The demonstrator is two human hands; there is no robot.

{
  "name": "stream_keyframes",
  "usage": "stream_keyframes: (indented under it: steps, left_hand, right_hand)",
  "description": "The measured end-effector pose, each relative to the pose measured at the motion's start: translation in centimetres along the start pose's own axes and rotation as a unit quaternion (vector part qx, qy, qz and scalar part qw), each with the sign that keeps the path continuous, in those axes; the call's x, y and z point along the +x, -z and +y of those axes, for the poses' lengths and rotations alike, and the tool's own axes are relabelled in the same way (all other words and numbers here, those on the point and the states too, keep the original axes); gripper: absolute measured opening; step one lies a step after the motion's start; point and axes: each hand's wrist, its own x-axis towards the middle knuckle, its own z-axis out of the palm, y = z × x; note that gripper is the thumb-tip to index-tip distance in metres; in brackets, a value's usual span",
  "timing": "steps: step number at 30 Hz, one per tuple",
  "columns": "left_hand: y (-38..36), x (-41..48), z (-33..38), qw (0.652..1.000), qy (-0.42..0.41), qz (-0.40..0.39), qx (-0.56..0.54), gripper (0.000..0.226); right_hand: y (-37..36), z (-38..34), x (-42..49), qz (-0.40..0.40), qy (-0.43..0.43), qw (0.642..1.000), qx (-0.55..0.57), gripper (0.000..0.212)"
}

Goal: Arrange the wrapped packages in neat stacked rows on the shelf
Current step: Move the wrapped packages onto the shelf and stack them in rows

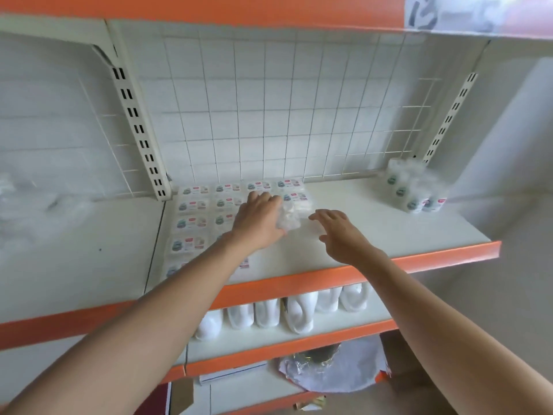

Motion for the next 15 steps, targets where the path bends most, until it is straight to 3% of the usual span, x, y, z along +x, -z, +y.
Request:
stream_keyframes:
  steps: [9,15]
  left_hand:
    - [-1.3,0.4,4.7,0.996,0.055,-0.009,-0.075,0.074]
    - [-1.0,0.1,4.1,0.984,0.063,-0.013,-0.164,0.074]
  right_hand:
    - [0.1,5.1,-0.9,-0.044,0.014,0.999,0.014,0.053]
    - [0.4,2.9,-0.4,-0.002,0.063,0.997,0.046,0.054]
